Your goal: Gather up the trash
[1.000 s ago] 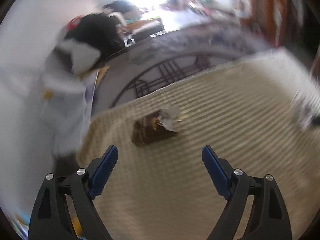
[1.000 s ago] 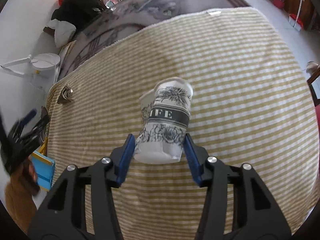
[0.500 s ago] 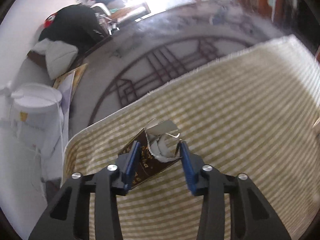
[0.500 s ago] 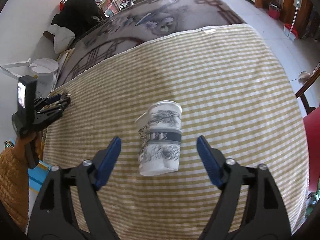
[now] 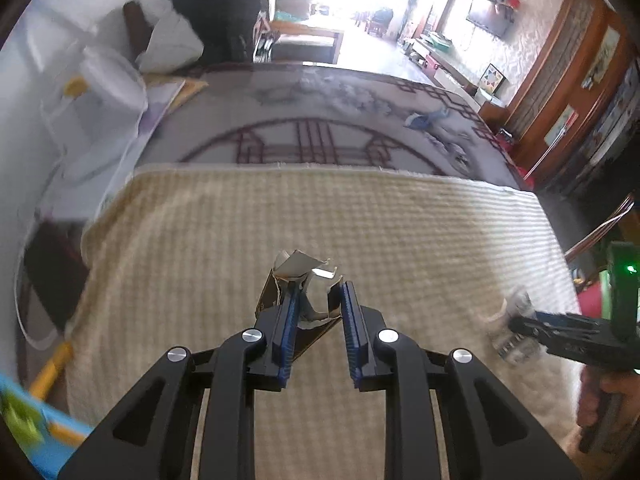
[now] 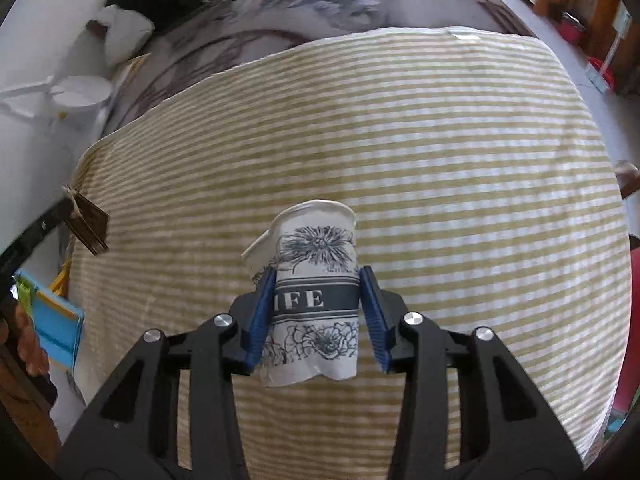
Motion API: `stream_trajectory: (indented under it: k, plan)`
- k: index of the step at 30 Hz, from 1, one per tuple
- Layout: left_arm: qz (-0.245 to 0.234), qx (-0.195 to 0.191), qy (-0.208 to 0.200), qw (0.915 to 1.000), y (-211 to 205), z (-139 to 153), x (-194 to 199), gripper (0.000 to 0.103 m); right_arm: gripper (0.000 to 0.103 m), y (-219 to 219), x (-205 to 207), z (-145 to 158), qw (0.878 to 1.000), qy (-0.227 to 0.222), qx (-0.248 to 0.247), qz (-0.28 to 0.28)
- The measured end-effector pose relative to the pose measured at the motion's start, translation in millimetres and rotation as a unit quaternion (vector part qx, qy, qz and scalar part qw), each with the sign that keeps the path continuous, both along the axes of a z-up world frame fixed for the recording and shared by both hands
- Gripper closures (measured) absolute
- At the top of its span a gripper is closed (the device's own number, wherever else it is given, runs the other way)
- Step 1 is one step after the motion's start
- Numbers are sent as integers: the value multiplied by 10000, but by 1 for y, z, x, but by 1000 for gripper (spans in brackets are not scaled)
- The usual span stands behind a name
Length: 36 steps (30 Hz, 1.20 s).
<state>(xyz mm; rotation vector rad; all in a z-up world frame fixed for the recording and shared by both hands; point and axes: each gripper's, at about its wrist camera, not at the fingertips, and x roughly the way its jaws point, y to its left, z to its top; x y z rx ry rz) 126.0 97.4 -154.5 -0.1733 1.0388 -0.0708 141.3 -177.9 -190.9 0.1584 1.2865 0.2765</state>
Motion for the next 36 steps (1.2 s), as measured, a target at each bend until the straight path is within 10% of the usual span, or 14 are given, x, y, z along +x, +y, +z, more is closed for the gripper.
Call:
stream_trajectory:
  k: [16,19,29,36]
  plan:
    - [60,-81,103,9999,-16,-16,-34,72,62,-7,-52,29,9980,-493,99,379]
    - [21,343,82,9994,-25,-15,-22,19,62,-8,-59,30,9979,-508,88,391]
    - [538,-98,-607,9967,2,11,-48,18,62,-35,-71,30,9983,-535,215,70]
    - [-150,580,75,9982,-10,-18,-44,17,62,-27,-69,28,9980,-515,318,160]
